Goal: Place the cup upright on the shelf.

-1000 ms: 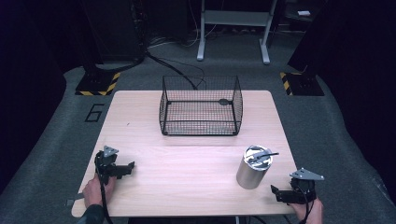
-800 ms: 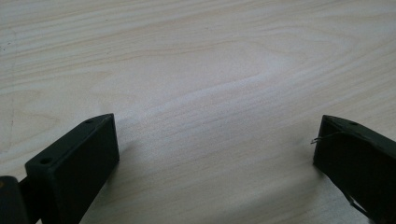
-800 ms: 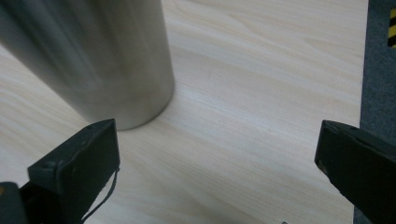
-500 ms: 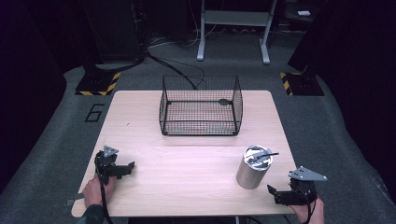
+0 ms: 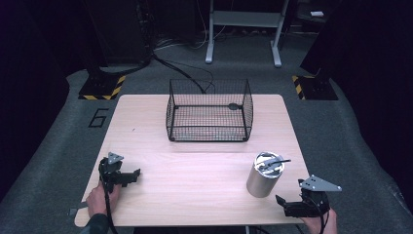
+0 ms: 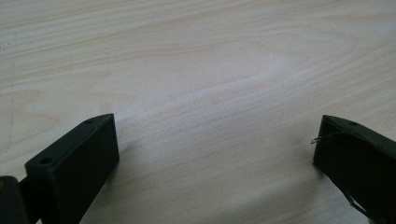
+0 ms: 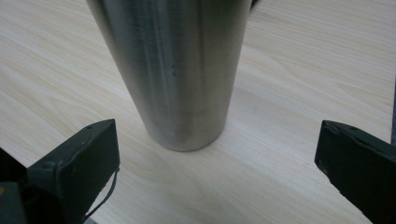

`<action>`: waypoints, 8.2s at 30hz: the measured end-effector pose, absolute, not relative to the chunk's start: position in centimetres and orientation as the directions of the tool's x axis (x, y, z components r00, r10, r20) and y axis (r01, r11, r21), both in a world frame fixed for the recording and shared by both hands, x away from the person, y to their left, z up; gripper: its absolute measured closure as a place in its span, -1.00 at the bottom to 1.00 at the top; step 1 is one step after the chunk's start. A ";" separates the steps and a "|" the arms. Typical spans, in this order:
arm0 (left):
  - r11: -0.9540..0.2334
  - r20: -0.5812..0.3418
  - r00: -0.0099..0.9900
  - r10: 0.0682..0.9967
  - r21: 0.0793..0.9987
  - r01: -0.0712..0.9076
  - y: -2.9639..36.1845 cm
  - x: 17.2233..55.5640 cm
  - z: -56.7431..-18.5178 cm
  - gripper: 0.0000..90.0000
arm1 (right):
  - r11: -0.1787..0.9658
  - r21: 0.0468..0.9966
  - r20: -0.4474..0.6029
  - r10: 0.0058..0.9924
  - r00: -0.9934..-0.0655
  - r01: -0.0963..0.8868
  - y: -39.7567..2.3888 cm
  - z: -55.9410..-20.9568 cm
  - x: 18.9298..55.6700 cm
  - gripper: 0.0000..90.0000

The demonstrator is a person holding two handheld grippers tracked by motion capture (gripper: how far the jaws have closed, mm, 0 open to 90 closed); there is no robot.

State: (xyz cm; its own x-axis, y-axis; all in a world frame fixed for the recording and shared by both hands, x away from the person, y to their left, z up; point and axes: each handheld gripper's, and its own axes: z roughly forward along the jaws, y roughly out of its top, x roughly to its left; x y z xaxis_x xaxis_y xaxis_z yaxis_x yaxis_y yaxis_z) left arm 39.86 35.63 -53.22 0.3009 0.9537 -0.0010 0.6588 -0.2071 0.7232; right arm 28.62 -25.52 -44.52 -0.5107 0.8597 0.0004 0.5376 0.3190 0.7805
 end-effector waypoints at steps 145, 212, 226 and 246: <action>-0.206 -0.002 0.301 0.954 0.725 0.657 35.6 39.9 -53.2 -1.00 | 0.304 0.902 -0.066 0.800 -0.597 0.308 -12.3 -32.0 41.9 -0.91; -0.208 -0.001 0.303 0.953 0.725 0.656 35.6 39.9 -53.2 -1.00 | 0.287 0.899 -0.058 0.826 -0.560 0.331 -7.4 -28.6 53.3 -0.91; -0.203 -0.005 0.300 0.954 0.725 0.658 35.6 39.9 -53.3 -1.00 | 0.280 0.897 -0.059 0.842 -0.536 0.342 -6.6 -29.6 55.3 -0.91; -0.224 0.009 0.313 0.950 0.718 0.659 35.7 39.9 -53.2 -1.00 | 0.256 0.886 -0.024 0.858 -0.513 0.386 -4.9 -32.0 57.9 -0.91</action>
